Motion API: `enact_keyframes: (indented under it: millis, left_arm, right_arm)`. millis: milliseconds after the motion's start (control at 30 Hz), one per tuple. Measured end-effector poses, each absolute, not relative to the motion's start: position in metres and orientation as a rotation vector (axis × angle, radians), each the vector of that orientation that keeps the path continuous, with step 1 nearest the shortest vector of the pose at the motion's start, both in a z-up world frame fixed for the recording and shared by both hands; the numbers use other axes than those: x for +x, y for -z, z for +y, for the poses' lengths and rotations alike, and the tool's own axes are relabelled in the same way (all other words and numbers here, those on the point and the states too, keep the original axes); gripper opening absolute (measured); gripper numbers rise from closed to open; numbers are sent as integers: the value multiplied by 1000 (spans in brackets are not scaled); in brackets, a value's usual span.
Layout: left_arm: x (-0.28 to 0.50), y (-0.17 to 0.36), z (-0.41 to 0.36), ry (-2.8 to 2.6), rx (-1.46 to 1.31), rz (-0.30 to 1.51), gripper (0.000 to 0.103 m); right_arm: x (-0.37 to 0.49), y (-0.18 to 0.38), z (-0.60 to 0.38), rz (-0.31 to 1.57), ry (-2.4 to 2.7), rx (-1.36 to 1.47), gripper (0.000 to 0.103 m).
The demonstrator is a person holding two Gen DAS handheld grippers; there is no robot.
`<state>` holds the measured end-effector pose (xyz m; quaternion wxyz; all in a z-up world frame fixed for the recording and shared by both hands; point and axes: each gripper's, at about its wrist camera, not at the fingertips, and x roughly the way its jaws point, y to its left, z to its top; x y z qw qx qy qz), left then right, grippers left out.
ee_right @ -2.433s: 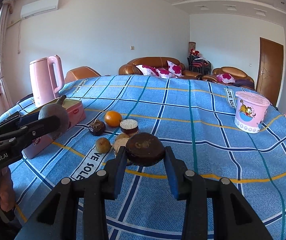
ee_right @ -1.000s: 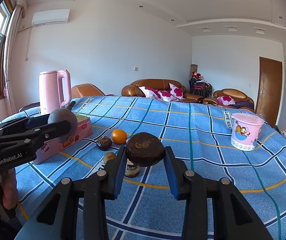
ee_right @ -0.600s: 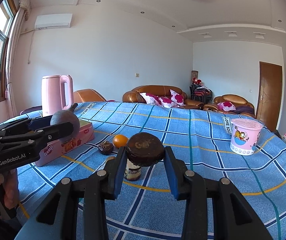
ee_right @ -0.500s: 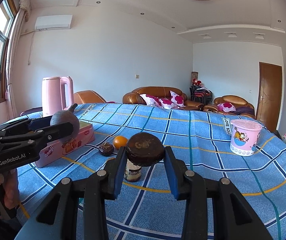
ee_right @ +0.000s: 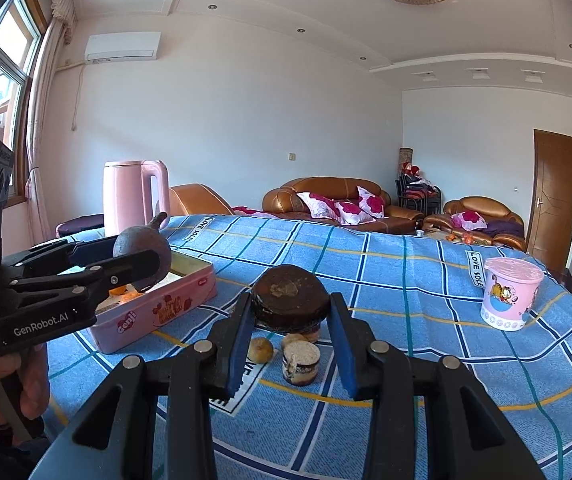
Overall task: Organize fruits
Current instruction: 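Lift both held fruits off the tablecloth toward the tin box, then carry both held fruits over the open tin box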
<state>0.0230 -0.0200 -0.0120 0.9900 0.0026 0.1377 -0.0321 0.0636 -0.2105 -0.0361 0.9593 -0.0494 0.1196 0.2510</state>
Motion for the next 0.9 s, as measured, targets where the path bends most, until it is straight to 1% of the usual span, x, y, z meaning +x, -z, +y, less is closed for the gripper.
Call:
enact_keyframes:
  millis: [500, 900]
  left_arm:
    - [24, 13, 5, 3, -6, 311, 52]
    - [29, 10, 54, -86, -55, 326, 52]
  right_arm:
    - [77, 18, -168, 267, -598, -120, 39]
    - [86, 8, -132, 279, -643, -158, 39]
